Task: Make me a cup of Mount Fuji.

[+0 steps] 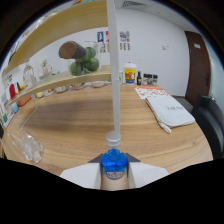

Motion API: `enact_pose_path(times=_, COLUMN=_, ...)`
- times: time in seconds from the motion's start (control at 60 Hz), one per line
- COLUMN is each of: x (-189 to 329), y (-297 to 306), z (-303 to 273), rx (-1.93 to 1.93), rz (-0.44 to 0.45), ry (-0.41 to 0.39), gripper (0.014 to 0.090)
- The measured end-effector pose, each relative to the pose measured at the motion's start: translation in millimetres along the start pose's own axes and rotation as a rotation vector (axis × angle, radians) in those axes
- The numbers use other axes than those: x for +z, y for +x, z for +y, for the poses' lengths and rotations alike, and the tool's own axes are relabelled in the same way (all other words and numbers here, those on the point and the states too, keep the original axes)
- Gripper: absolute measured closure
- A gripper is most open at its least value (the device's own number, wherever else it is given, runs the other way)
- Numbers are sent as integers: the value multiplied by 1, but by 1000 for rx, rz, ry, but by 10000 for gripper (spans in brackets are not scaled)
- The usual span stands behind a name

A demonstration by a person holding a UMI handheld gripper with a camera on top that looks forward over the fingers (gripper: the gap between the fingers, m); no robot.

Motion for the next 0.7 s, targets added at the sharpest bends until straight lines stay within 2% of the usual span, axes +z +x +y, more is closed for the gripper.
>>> enact_pose_path(times=0.133, x=-4, y=4, z=6, rx=11, rz=12, ry=-14, gripper=664)
enact_pose_path(times=0.183, x=-6, y=6, z=6, rx=18, rz=20, ry=-12, gripper=637)
enact_pose_path(times=0.25, x=-9, y=10, z=9, rx=30, rz=41, ry=-24, gripper=508)
enact_pose_path(times=0.317, x=-17, y=10, z=4, rx=44, rz=48, ry=-15, gripper=267)
enact_pose_path(times=0.35, x=-23, y=11, z=-1, rx=52, rz=60, ry=-7, gripper=189)
enact_pose_path(times=0.55, x=-84, y=-6, z=-50, rx=67, rz=135, ry=103, gripper=191)
enact_pose_path(times=0.7, x=-126, y=-54, z=-72, rx=80, rz=136, ry=148, gripper=193)
